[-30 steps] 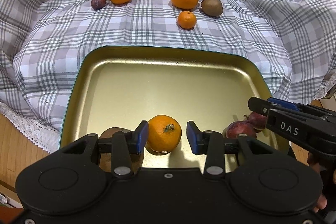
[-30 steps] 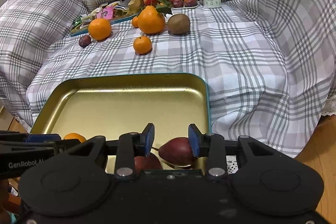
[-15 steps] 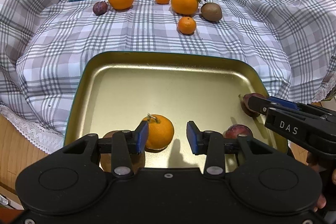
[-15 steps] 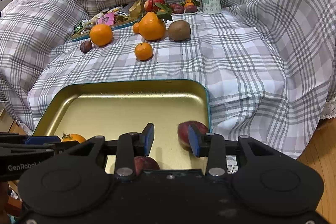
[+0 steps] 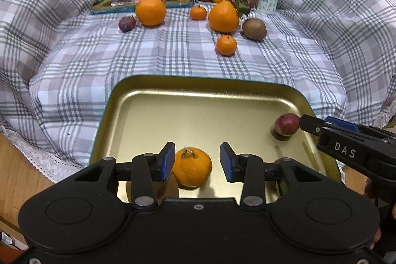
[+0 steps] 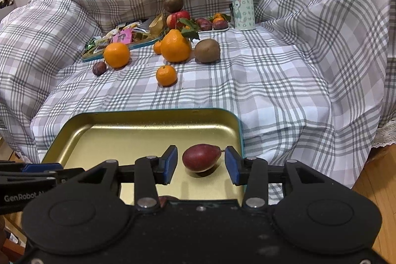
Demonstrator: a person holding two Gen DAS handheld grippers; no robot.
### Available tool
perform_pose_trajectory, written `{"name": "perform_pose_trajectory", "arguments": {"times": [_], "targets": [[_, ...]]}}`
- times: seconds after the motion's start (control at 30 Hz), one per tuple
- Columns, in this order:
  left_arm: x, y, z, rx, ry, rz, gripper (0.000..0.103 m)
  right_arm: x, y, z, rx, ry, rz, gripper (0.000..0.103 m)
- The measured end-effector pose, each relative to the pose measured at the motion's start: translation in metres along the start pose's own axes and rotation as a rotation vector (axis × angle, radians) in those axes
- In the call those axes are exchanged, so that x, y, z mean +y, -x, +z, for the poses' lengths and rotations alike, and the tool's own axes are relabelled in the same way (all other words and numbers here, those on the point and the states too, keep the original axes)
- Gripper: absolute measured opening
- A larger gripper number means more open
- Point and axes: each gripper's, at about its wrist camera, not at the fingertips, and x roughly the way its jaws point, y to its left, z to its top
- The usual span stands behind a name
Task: Organize fruits
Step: 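Reach the left tool to a plum while the right tool reaches a large leafy orange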
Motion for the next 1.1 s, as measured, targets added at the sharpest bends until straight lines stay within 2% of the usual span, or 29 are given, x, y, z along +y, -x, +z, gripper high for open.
{"name": "perform_pose_trajectory", "arguments": {"times": [0.3, 0.53, 0.7, 0.87, 1.1], "targets": [[0.0, 0.01, 0.005, -0.088, -0.017, 0.053, 0.048, 0.002, 0.004, 0.005, -0.05, 0.006, -0.016, 0.046], [0.012, 0.009, 0.015, -0.099, 0.019, 0.062, 0.048, 0.008, 0.008, 0.018, -0.108, 0.031, -0.002, 0.048], [0.024, 0.011, 0.025, -0.118, 0.044, 0.054, 0.048, 0.016, 0.009, 0.033, -0.128, 0.043, 0.035, 0.048], [0.035, 0.013, 0.04, -0.16, 0.048, 0.091, 0.048, 0.027, 0.005, 0.048, -0.129, 0.058, 0.088, 0.048], [0.052, 0.009, 0.058, -0.176, 0.082, 0.124, 0.048, 0.046, 0.0, 0.066, -0.181, 0.142, 0.127, 0.048]]}}
